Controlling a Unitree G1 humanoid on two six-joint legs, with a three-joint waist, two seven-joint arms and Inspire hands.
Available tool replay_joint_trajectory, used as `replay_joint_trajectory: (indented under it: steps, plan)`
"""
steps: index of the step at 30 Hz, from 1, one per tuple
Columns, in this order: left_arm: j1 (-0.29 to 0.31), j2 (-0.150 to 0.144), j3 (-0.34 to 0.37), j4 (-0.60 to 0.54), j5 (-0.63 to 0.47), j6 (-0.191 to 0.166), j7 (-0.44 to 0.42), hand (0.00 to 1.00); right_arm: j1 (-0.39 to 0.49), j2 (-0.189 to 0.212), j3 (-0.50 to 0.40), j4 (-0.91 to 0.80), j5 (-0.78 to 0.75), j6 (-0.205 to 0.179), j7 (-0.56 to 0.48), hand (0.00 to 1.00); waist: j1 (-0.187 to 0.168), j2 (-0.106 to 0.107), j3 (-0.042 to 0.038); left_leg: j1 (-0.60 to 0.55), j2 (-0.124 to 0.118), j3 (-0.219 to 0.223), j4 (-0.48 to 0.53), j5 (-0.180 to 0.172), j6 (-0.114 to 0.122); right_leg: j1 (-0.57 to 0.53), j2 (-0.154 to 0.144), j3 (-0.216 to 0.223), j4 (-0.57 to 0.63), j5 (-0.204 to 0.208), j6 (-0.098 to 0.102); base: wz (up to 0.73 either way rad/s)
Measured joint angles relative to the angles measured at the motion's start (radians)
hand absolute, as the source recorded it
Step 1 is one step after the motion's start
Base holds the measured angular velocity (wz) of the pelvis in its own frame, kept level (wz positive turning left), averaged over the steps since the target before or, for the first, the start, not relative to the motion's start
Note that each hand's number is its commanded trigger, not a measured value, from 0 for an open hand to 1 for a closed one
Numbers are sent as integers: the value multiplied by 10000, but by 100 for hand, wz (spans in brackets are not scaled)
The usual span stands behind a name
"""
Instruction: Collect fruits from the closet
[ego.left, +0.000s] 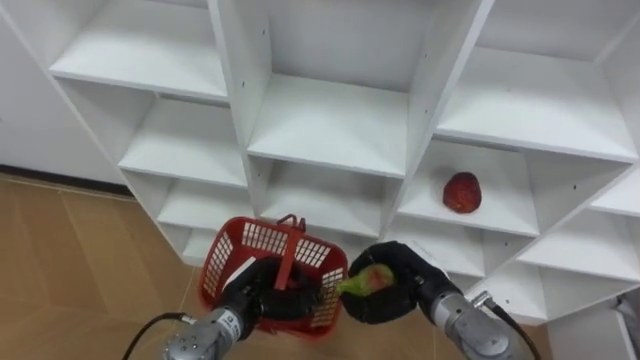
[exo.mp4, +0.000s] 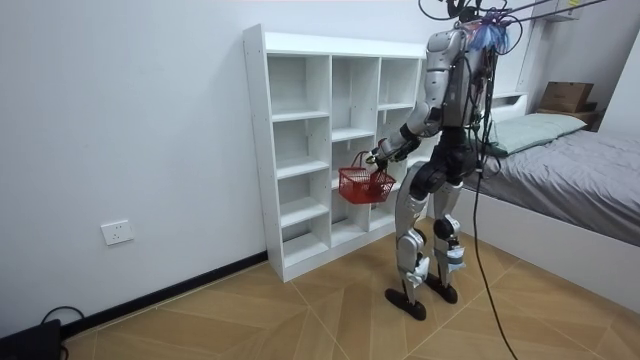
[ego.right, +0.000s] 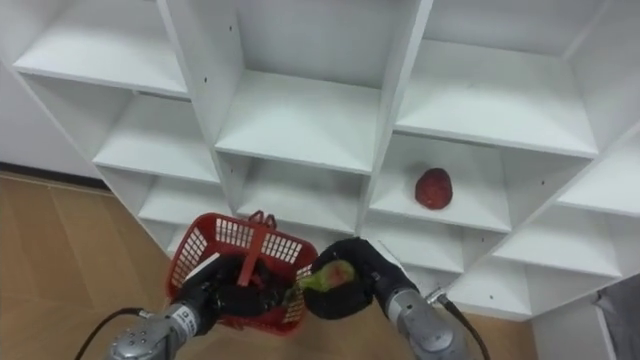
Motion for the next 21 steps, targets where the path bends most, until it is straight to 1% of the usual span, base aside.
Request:
replay_joint_trajectory:
  steps: [1, 2, 4, 7, 9, 11, 15, 17, 21]
  plan:
    - [0, -18, -18, -14, -104, -6, -22, 100, -18, -6, -4, 73, 3, 0, -9, 100, -17, 33, 12, -37, -6, 5, 12, -1, 0, -25, -11, -14, -2, -17, 14, 0]
    - [-1, -12, -77, -42, -179, -29, -28, 100, -45, -6, -3, 132, 3, -29, -11, 100, -31, 54, 7, -90, -9, 10, 25, 0, 0, -89, -12, -11, 2, -24, 18, 0]
    - [-1, 6, -193, -170, -353, -34, -94, 100, -86, -2, -1, 306, 9, -181, -23, 100, -80, 71, 19, -169, -9, 11, 44, 1, 1, -164, -10, -7, 21, -25, 14, 0]
    - [-21, 13, -278, -401, -366, -66, -225, 100, -93, -1, -2, 442, -4, -194, -94, 100, -79, 90, 29, -294, -14, 11, 42, 2, 2, -330, -25, 56, 70, -31, 19, -1]
    - [-16, 41, -335, -408, -356, -147, -244, 100, -173, 8, -5, 707, -5, -238, -102, 100, -162, 109, 47, -315, -12, 13, 47, 2, 3, -352, -33, 101, 70, -31, 19, 0]
    - [-21, 128, -390, -410, -353, -212, -324, 100, -319, -6, -15, 946, -11, -240, -193, 100, -228, 149, 73, -341, -7, 49, 25, 1, 2, -437, -15, 187, 107, -33, 20, -9]
    - [-24, 129, -409, -432, -370, -253, -380, 100, -641, -25, -13, 1176, -29, -245, -208, 100, -254, 232, 119, -462, 39, 227, 44, 0, 4, -662, -27, 318, 216, -35, 9, -13]
    - [-26, 129, -439, -436, -367, -253, -599, 100, -812, -28, -38, 1260, -337, -246, -191, 100, -270, 246, 124, -509, 46, 246, 41, 0, 4, -713, -38, 314, 233, -36, 9, 0]
    - [-26, 104, -471, -439, -366, -252, -862, 100, -1196, -22, -76, 1554, -398, -249, -188, 100, -272, 268, 128, -521, 47, 246, 29, 1, 3, -733, -38, 315, 229, -37, 7, 0]
